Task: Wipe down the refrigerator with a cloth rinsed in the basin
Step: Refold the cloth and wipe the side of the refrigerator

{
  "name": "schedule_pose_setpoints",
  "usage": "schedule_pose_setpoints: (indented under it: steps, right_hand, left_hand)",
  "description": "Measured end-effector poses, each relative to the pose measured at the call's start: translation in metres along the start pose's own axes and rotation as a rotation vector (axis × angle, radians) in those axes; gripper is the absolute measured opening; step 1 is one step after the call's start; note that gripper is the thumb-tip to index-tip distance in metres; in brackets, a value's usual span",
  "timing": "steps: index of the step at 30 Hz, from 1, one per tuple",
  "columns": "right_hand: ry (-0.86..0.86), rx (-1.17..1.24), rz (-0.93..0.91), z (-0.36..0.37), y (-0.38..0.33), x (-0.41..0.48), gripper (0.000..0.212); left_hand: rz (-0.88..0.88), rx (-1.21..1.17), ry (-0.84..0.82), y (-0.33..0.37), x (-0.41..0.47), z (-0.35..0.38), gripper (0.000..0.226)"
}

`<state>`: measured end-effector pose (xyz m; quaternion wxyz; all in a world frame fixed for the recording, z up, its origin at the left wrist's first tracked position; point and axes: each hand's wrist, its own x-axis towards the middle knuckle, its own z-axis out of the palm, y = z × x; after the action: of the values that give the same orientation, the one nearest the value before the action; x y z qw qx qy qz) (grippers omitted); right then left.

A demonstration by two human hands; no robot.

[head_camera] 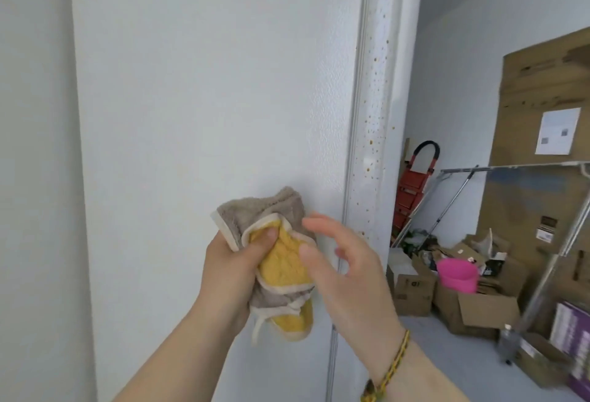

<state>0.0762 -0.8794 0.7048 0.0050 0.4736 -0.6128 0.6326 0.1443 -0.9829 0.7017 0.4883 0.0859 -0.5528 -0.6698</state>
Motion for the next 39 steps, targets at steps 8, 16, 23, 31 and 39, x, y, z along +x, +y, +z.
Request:
schedule_pose_setpoints:
  steps: [8, 16, 23, 31, 39]
  right_hand:
    - [0.171, -0.373, -0.411, 0.0, 0.01, 0.031, 0.045]
    - [0.511, -1.53, -0.887, -0.075, -0.011, 0.089, 0.026]
    - [0.496, -1.709, -1.207, -0.074, 0.004, 0.109, 0.017]
    - [0.202, -1.871, -1.088, -0.087, 0.012, 0.092, 0.06]
    - [0.489, -1.764, -1.185, -0.103, -0.081, 0.175, 0.018]
  left_hand:
    - [-0.008, -0.126, -0.231, 0.012, 0.028, 0.022, 0.038]
    - [0.523, 0.649, 0.018, 0.029, 0.072, 0.026, 0.077]
    - [0.689, 1.118, -0.036, 0.029, 0.107, 0.036, 0.096]
    - [0.666, 1.231, -0.045, 0.019, 0.114, 0.038, 0.102]
    - [0.91, 1.239, 0.118, 0.051, 0.127, 0.058, 0.073]
